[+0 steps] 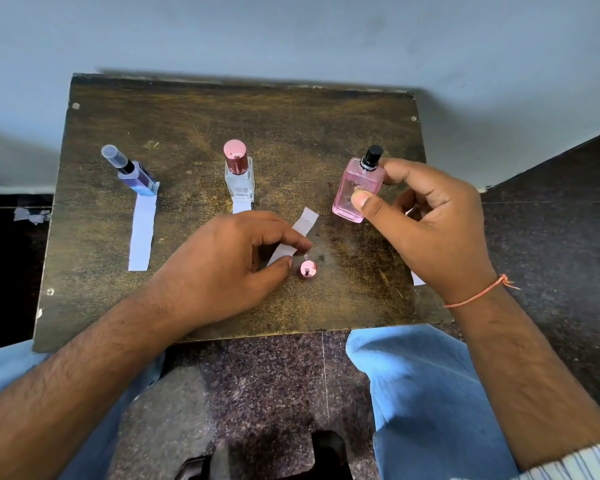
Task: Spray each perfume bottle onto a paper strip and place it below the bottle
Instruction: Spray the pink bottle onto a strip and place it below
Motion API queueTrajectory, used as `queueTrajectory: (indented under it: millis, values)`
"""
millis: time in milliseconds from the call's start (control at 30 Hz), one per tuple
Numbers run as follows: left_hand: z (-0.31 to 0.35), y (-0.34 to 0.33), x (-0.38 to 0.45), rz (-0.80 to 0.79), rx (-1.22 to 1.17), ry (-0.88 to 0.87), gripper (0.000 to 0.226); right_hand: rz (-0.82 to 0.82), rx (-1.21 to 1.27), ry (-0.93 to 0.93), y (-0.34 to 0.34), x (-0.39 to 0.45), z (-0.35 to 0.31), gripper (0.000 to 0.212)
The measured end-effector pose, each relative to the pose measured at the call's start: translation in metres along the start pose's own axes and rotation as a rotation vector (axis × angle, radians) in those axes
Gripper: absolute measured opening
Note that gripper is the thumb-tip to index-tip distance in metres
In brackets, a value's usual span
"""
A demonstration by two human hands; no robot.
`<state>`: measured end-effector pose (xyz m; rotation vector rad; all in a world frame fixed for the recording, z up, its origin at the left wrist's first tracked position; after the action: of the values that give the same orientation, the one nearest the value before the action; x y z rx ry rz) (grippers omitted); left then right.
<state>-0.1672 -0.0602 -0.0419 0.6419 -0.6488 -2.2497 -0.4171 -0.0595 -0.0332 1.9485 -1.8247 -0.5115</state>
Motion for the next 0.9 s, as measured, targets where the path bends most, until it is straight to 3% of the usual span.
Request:
queueTrajectory:
  millis: [133, 267, 400, 633, 900]
  values:
    - [0.002, 0.002, 0.0, 0.046, -0.04, -0.017, 0.021, -0.037, 0.158, -0.02, -0.003, 0.001, -0.004, 0.027]
    - [0.0, 0.003, -0.001, 0.11, -0.103, -0.021, 0.019, -0.127, 0.587, -0.184, -0.011, 0.0, -0.01, 0.018]
    - [-0.006, 0.004, -0.002, 0.136, -0.252, 0.007, 0.012, -0.153, 0.889, -0.288, -0.02, 0.001, -0.016, 0.034]
    - [-0.01, -0.002, 0.002, 0.115, -0.478, 0.019, 0.02, -0.261, 1.116, -0.395, -0.027, 0.0, -0.02, 0.03]
    - [-0.004, -0.002, 0.003, 0.087, -0.679, 0.108, 0.033, -0.337, 1.155, -0.452, -0.034, -0.001, -0.023, 0.048]
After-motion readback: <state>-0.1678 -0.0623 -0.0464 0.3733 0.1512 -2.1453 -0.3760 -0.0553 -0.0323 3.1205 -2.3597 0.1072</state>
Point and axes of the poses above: each hand's wrist, its own x-axis towards the middle knuckle, its own y-axis out of the back of the hand, z = x × y, the point moved 4 cm from there along x, towards the middle knuckle, and after that the axes turned 11 degrees about -z, right-handed, at the moved point
